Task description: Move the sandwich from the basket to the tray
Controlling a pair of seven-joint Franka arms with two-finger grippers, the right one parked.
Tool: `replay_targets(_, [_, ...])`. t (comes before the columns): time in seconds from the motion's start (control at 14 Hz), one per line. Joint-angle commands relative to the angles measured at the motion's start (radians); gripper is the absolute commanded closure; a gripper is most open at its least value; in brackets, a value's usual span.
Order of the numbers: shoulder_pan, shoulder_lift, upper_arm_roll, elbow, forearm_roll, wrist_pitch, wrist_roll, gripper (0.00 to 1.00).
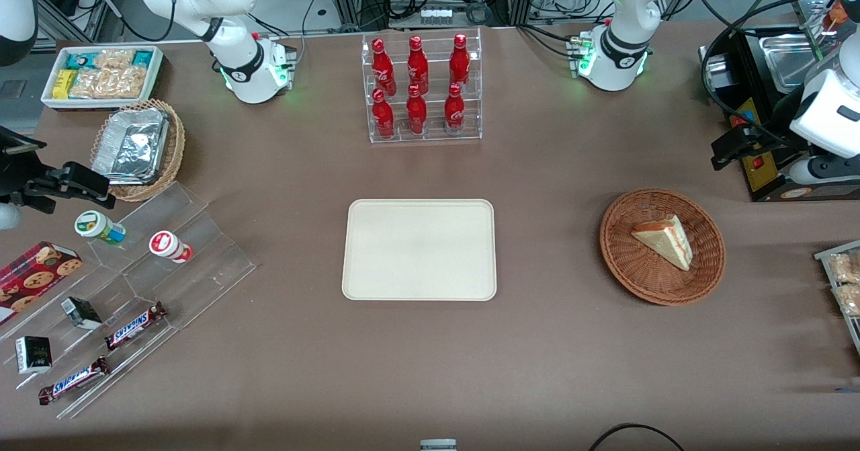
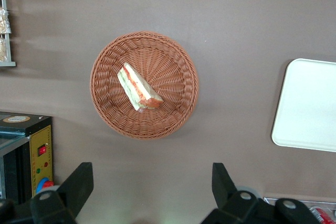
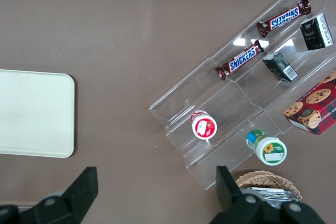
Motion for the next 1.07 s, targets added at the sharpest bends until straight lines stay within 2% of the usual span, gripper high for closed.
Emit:
replay_targets(0.0, [0.002,0.013,-0.003,0.028,0.013,-0.018,-0.016,0.00])
replay_targets(0.29, [0.003,0.016,-0.003,0.028,0.012,-0.012,-0.010,0.00])
replay_targets(0.5, [0.043,0.040,-0.003,0.020,0.012,-0.018,-0.054,0.00])
replay_targets(0.71, [0.060,0.059,0.000,-0.027,0.012,-0.001,-0.119,0.00])
replay_targets(1.0, [0.058,0.089,0.066,-0.142,0.015,0.084,-0.181,0.00])
